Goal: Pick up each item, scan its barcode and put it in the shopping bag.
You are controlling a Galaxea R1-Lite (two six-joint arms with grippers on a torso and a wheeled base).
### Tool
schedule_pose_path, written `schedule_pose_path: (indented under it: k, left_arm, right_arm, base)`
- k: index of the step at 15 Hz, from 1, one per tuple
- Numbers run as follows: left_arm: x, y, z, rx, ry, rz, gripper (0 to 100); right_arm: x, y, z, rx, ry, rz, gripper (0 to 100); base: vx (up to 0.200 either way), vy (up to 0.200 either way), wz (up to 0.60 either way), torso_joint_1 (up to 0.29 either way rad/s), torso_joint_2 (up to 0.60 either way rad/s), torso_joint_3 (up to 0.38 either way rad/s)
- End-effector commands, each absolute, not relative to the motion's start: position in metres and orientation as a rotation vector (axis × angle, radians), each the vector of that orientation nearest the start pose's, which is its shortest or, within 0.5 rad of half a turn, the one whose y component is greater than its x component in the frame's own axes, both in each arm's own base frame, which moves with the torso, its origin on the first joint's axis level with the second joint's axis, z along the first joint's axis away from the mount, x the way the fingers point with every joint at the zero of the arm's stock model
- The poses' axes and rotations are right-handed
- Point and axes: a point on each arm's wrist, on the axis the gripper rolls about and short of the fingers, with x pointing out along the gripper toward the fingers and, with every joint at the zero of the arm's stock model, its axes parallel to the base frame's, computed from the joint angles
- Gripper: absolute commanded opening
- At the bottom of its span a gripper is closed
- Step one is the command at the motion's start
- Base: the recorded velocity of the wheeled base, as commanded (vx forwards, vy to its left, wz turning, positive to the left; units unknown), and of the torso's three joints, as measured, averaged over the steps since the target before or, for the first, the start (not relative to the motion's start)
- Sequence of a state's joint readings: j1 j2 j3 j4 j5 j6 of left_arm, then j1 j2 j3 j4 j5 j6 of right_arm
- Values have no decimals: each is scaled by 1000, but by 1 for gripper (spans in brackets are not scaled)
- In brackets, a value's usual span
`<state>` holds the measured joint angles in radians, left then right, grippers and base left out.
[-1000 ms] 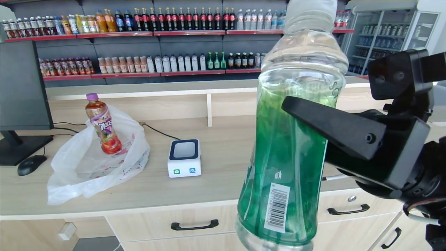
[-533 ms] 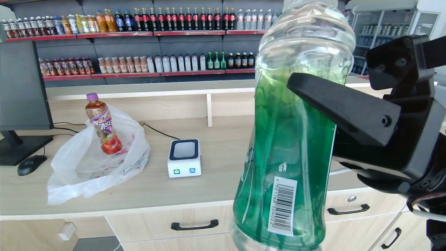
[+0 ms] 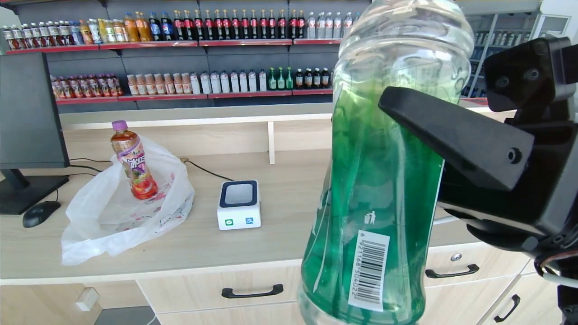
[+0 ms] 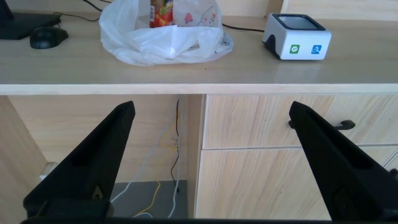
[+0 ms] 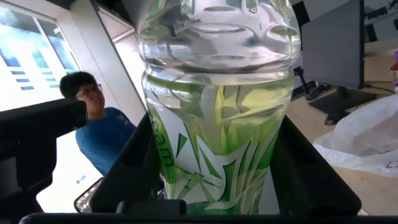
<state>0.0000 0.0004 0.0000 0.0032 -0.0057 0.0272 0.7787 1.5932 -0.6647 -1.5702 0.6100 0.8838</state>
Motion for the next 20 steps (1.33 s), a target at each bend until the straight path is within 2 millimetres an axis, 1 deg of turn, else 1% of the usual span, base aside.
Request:
schedule_pose_path:
  k: [1,4,5,6,7,9,10,11,13,14,16,17,18,19,20]
  left_arm:
    - [-23,0,75,28,3,-6,100]
    - [-23,0,75,28,3,-6,100]
    - [-23,0,75,28,3,-6,100]
    - [-23,0,75,28,3,-6,100]
    - [-23,0,75,28,3,-6,100]
    - [-23,0,75,28,3,-6,100]
    - [-23,0,75,28,3,-6,100]
    - [-23,0,75,28,3,-6,100]
    - [-23,0,75,28,3,-6,100]
    - [-23,0,75,28,5,-6,100]
    - [-23,0,75,28,3,-6,100]
    - [-23,0,75,28,3,-6,100]
    - [-23,0,75,28,3,-6,100]
    - [-23,0,75,28,3,-6,100]
    - [-23,0,75,28,3,-6,100]
  right_arm:
    - [168,185,265,750,-73,1557,0]
    - [155,191,256,693,-78,1584,0]
    - [154,192,258,681,-99,1590,0]
    - [158,195,263,685,-123,1583,0]
    - [168,196,257,688,-130,1513,0]
    - [206,182,238,610,-186,1270,0]
    - [222,173,232,571,-207,1195,0]
    - [229,166,230,529,-231,1156,0]
    - [229,164,226,465,-257,1122,0]
    - [231,165,219,421,-266,1081,0]
    - [241,167,207,330,-301,933,0]
    - [244,168,205,312,-311,896,0]
    - [247,167,204,262,-338,812,0]
    - [247,167,202,240,-343,795,0]
    - [244,163,197,166,-348,770,0]
  base:
    - [0,0,0,0,0,0]
    - [0,0,0,0,0,0]
    - [0,0,0,0,0,0]
    - [0,0,0,0,0,0]
    - [0,0,0,0,0,0]
    - [0,0,0,0,0,0]
    - [0,0,0,0,0,0]
    - [0,0,0,0,0,0]
    - [0,0,0,0,0,0]
    - [0,0,0,0,0,0]
    - [0,0,0,0,0,0]
    - [0,0,0,0,0,0]
    - [0,0,0,0,0,0]
    - [0,0,0,0,0,0]
    - [0,0,0,0,0,0]
